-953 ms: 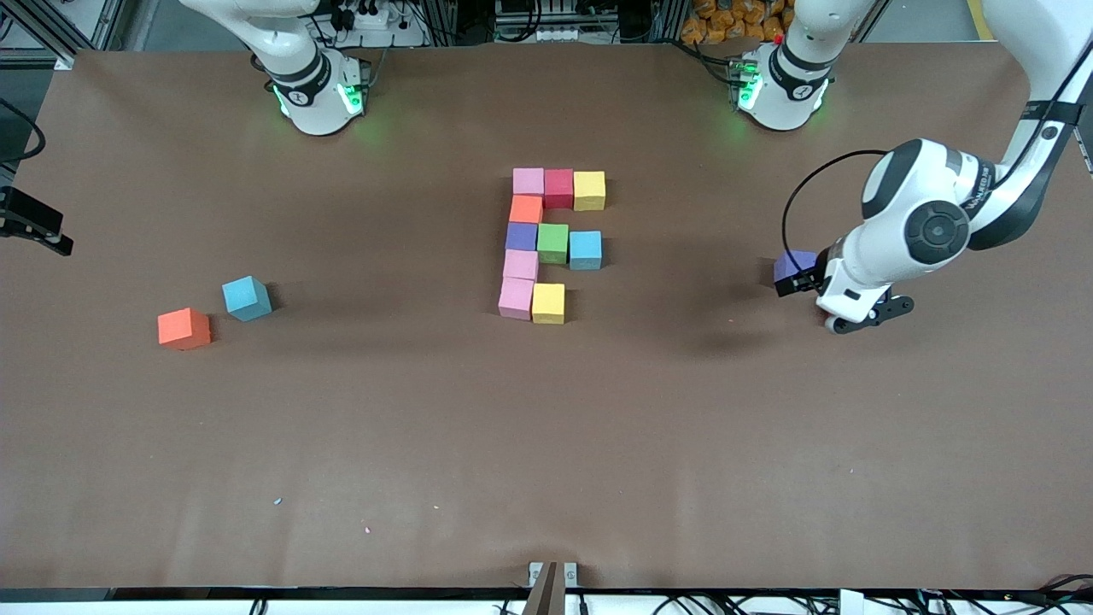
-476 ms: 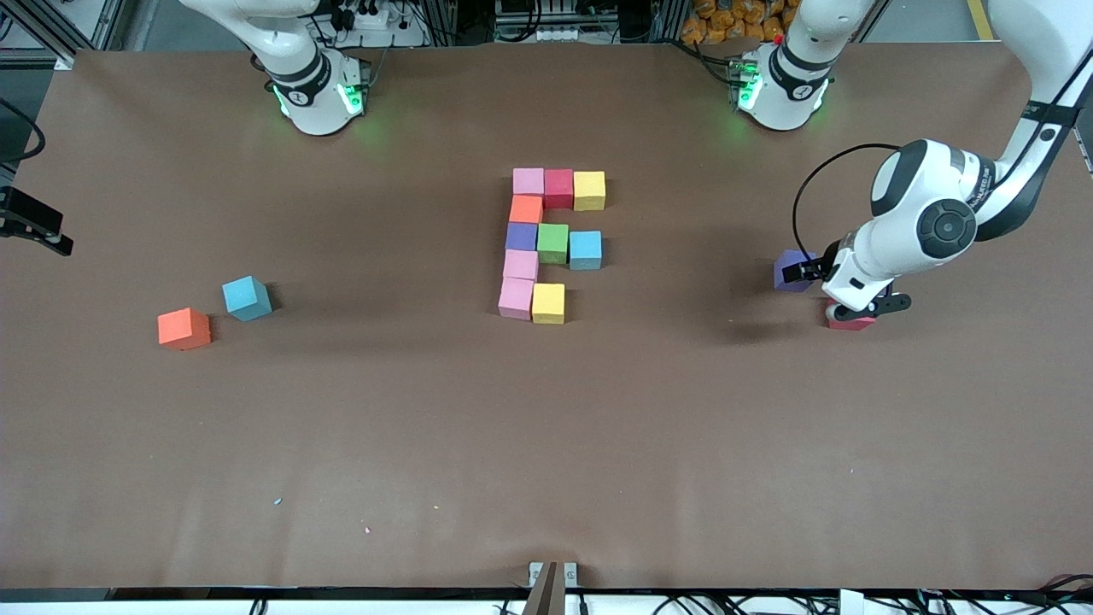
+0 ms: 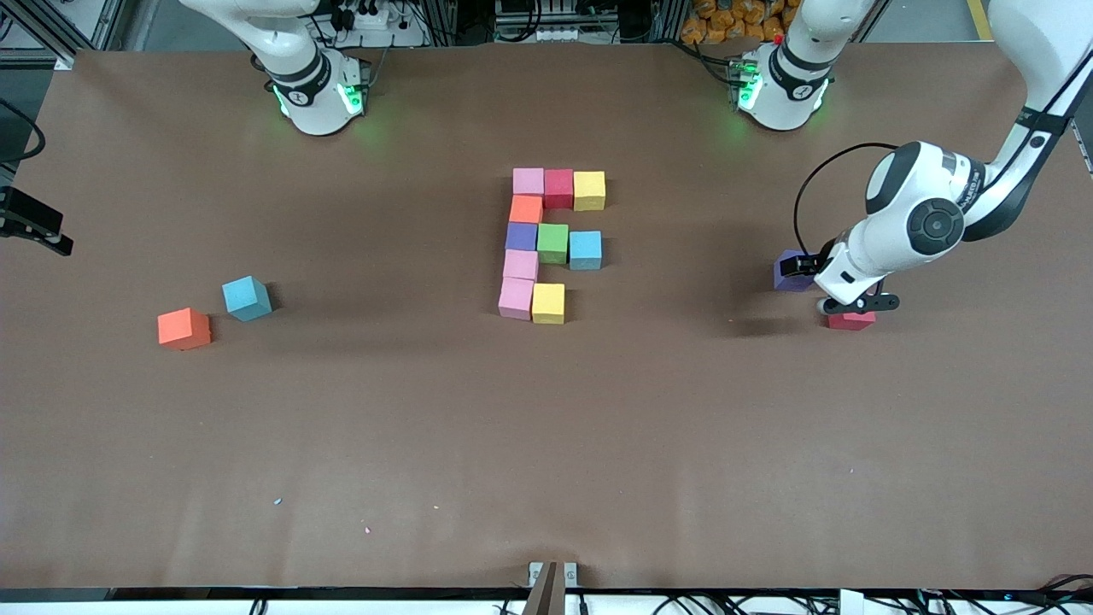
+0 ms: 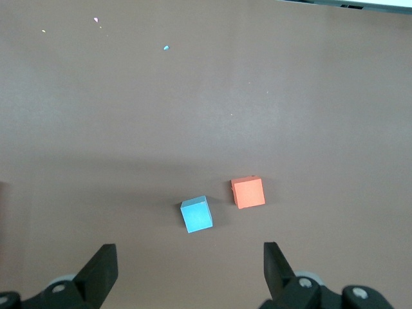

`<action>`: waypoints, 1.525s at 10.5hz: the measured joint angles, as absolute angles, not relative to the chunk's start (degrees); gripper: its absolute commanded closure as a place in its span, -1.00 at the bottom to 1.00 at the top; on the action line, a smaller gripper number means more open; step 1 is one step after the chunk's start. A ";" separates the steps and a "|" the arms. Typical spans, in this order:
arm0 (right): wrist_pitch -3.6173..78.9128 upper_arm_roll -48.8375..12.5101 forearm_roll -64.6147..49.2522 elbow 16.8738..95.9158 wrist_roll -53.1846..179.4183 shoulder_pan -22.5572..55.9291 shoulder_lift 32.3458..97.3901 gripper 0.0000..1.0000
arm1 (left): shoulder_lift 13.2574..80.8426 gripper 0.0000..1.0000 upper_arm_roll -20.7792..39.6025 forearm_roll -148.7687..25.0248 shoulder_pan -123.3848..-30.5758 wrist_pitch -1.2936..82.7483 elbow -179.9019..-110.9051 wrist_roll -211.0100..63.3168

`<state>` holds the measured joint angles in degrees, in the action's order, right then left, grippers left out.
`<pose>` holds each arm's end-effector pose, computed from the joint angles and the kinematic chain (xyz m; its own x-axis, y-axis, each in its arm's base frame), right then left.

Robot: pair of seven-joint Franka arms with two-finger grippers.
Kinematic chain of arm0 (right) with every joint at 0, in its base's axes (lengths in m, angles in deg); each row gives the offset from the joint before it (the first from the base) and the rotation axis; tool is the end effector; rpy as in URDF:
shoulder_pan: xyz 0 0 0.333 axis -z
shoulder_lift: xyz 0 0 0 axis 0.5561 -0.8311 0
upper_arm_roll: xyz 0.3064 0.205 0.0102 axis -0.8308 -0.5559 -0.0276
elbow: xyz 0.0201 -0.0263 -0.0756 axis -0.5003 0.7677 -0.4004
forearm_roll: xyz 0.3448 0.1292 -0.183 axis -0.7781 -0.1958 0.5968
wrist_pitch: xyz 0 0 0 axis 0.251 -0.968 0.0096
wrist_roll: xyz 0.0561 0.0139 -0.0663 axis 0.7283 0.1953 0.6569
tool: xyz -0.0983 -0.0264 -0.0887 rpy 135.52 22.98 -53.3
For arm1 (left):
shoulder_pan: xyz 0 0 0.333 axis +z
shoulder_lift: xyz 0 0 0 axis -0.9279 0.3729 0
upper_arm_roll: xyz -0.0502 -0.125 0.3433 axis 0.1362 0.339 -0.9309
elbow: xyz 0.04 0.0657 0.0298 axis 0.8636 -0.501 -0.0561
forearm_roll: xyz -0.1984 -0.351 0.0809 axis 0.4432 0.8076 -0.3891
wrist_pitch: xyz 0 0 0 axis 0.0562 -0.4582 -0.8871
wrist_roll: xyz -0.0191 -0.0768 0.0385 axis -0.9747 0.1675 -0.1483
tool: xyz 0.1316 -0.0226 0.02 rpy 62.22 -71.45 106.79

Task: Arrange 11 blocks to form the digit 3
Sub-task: 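Grasp the purple cube with the left gripper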

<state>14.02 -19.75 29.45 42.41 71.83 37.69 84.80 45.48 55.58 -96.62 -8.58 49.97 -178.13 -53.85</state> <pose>0.5962 -0.0803 0.6601 0.9930 0.1049 0.0549 0.1039 -0.9944 0.0213 0.5066 -0.0302 0.2513 0.9724 0.0469 -0.2284 0.0448 -0.9989 -0.0144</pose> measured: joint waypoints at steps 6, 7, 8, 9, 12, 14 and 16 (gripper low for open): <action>14.02 -19.75 29.45 42.41 71.83 37.69 84.80 -1.00 | 48.43 -1.00 55.23 -99.57 -8.69 50.37 -179.06 -53.87; 14.02 -19.75 29.45 42.41 71.83 37.69 84.80 -1.00 | 48.61 -1.00 55.23 -101.14 -8.68 50.37 -179.38 -53.87; 14.02 -19.75 29.45 42.41 71.83 37.69 84.80 -1.00 | 48.95 -1.00 55.14 -102.37 -8.69 50.37 -179.59 -53.87; 14.02 -19.75 29.45 42.41 71.83 37.69 84.80 -1.00 | 49.52 -1.00 54.79 -103.25 -8.69 50.37 -179.67 -53.87; 14.02 -19.75 29.45 42.41 71.83 37.69 84.80 -1.00 | 51.51 -1.00 54.05 -104.61 -8.69 50.38 -179.72 -53.87; 14.02 -19.74 29.45 42.41 71.83 37.69 84.80 -1.00 | 52.46 -1.00 53.58 -104.63 -8.69 50.45 -179.72 -53.80; 14.02 -19.75 29.45 42.41 71.83 37.69 84.80 -1.00 | 53.13 -0.16 53.06 -105.22 -9.09 50.57 -179.72 -52.75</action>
